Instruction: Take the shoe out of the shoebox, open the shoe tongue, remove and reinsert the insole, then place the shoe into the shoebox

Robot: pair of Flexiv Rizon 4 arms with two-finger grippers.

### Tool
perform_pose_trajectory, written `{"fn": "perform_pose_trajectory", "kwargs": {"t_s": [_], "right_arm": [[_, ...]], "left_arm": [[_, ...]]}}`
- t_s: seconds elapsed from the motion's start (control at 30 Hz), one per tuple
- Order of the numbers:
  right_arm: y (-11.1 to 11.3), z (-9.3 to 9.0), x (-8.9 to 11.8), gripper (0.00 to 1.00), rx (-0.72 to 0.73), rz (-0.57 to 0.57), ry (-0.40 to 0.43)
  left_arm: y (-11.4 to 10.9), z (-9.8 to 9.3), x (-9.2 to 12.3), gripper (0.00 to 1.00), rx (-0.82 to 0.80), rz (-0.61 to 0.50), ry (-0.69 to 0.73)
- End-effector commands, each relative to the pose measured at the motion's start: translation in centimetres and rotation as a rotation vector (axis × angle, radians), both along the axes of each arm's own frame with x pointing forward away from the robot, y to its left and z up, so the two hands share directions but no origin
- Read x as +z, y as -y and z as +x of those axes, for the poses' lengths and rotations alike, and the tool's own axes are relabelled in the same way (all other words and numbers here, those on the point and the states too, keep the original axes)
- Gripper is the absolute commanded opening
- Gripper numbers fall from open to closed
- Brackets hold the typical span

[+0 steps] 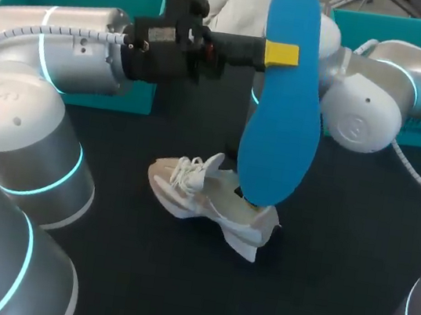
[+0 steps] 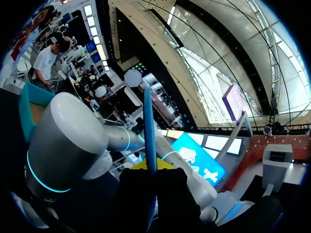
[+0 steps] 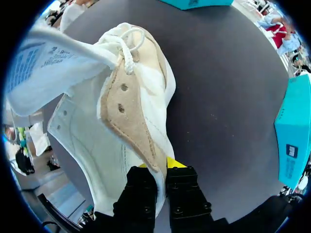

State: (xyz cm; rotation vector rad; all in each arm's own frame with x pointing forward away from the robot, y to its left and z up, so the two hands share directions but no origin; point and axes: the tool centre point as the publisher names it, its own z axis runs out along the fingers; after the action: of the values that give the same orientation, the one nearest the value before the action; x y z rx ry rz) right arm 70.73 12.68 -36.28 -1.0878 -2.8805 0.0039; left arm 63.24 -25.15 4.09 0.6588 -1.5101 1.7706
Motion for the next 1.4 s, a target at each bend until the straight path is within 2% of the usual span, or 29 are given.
{"fn": "perform_pose_trajectory", "kwargs": {"t_s": [0.03, 0.27, 0.3, 0.57, 0.83, 1.4], "right_arm": [[0.5, -0.4, 0.3, 0.0, -0.35, 0.031, 0.015], [0.5, -0.4, 0.3, 0.0, -0.35, 0.031, 0.015], [0.3, -0.4, 0.4, 0.0, -0.371, 0.025, -0.003], [-2.2, -0.3, 0.3, 0.0, -0.623, 0.061, 0.004], [-2.4, -2.5, -0.3, 0.0, -0.826, 0.057, 0.004], [-2.5, -3.1, -2.9, 0.0, -0.914, 0.105, 0.004]], "left_arm": [[0.1, -0.1, -0.1, 0.0, 0.003, -0.002, 0.0], [0.1, -0.1, -0.1, 0.0, 0.003, -0.002, 0.0], [0.1, -0.1, -0.1, 0.0, 0.003, -0.002, 0.0], [0.1, -0.1, -0.1, 0.0, 0.003, -0.002, 0.0], [0.1, -0.1, -0.1, 0.0, 0.003, -0.002, 0.0], [0.1, -0.1, -0.1, 0.0, 0.003, -0.002, 0.0]]}}
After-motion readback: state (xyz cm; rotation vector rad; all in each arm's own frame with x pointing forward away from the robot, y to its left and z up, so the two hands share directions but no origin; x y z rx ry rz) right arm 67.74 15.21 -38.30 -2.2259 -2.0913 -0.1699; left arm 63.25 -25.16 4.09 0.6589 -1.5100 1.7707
